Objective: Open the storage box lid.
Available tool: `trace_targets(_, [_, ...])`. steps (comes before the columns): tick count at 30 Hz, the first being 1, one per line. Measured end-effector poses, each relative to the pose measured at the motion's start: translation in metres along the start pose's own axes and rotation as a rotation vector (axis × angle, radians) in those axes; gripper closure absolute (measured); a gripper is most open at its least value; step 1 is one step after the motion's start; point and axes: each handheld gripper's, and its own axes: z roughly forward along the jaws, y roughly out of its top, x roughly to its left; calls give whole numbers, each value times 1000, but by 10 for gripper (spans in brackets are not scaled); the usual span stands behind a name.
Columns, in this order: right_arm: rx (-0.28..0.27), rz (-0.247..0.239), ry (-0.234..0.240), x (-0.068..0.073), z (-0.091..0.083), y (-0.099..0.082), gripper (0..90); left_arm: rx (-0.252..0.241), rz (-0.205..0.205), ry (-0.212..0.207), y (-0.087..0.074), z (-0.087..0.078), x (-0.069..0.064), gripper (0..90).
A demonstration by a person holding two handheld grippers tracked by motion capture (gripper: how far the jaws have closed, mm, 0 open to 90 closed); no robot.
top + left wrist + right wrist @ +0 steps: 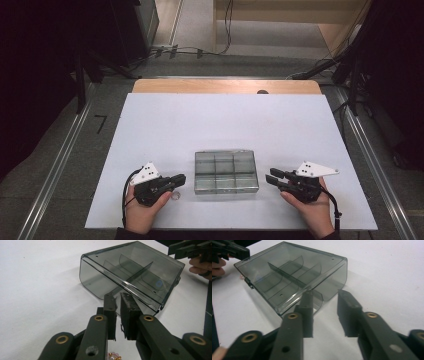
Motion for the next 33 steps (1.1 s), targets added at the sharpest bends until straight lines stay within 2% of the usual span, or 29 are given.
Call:
trace_targets(1, [1,-12,3,1,0,0,641,2,2,-3,0,0,0,823])
trace_targets(3, [8,-32,11,2,0,1,733,11,11,-18,0,2,-2,853])
trace_targets(6, [14,-40,46,3,1,0,837,22,23,-40,1,4,-4,896])
trace_targets(8, [29,-42,67,4,3,-1,875,30,28,-48,2,6,-6,897])
trace_targets(10, [39,-49,84,6,6,-1,878,45,35,-57,2,10,-8,898])
trace_targets(12, [49,-68,88,9,8,-1,879,59,46,-61,2,13,-11,898])
trace_targets(16, [70,-72,94,11,11,-2,879,77,51,-68,1,16,-12,899])
trace_targets(18, [91,-90,105,14,14,-2,880,78,51,-74,1,17,-12,899])
trace_targets(20, [97,-98,95,15,14,-2,880,78,48,-76,1,17,-12,899])
trace_targets(33, [115,-109,106,16,14,-3,882,76,40,-87,1,17,-12,899])
